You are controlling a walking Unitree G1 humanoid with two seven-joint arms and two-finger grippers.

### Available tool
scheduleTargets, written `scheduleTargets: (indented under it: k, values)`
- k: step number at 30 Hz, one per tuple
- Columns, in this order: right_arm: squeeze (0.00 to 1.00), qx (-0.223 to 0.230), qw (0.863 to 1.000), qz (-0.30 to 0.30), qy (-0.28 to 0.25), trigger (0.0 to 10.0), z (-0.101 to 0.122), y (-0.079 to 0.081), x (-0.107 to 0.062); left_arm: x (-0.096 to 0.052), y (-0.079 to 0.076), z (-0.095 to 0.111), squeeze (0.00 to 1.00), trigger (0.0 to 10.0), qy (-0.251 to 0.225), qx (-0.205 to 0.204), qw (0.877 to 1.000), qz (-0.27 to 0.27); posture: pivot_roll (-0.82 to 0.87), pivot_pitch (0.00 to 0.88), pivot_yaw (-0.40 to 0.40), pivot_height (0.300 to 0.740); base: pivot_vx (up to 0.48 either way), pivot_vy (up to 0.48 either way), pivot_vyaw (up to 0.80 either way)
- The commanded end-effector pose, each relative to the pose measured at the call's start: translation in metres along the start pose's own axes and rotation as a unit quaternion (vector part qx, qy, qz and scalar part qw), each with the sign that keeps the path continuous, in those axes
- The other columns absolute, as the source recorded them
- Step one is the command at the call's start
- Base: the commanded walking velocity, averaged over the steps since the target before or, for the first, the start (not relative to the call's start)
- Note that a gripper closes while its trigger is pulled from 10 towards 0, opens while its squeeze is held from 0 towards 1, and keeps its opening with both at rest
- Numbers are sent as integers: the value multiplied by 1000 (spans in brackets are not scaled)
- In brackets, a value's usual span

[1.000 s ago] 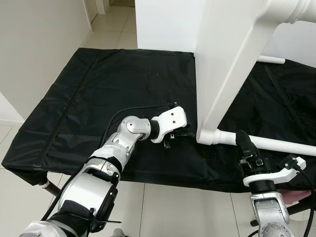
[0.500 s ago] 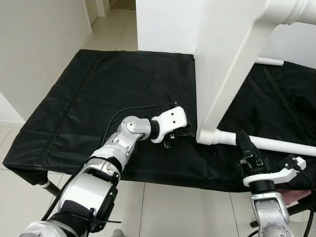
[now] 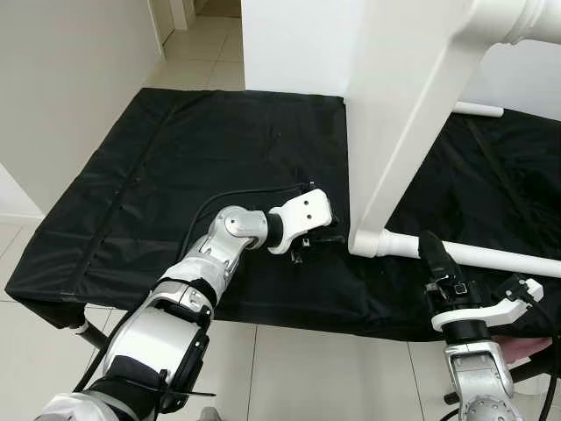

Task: Building children table

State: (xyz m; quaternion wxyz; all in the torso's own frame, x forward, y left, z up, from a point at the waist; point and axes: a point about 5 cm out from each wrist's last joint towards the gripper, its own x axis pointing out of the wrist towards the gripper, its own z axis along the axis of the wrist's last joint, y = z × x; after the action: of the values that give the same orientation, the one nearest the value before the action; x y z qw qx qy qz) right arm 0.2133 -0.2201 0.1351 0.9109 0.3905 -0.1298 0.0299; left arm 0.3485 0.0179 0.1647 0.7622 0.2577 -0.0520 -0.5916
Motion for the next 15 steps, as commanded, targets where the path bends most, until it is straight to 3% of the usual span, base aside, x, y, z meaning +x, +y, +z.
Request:
scheduleTargets:
  k: [1, 15]
  values:
    - [0, 54, 998, -27, -6, 10000, -19, 2, -5, 0, 9, -1, 0, 10000, 6, -4, 996, 89, -98, 42, 108, 740, 0, 0, 0]
    - [0, 54, 998, -27, -6, 10000, -19, 2, -5, 0, 9, -1, 0, 10000, 6, -4, 996, 89, -98, 42, 108, 740, 0, 0, 0]
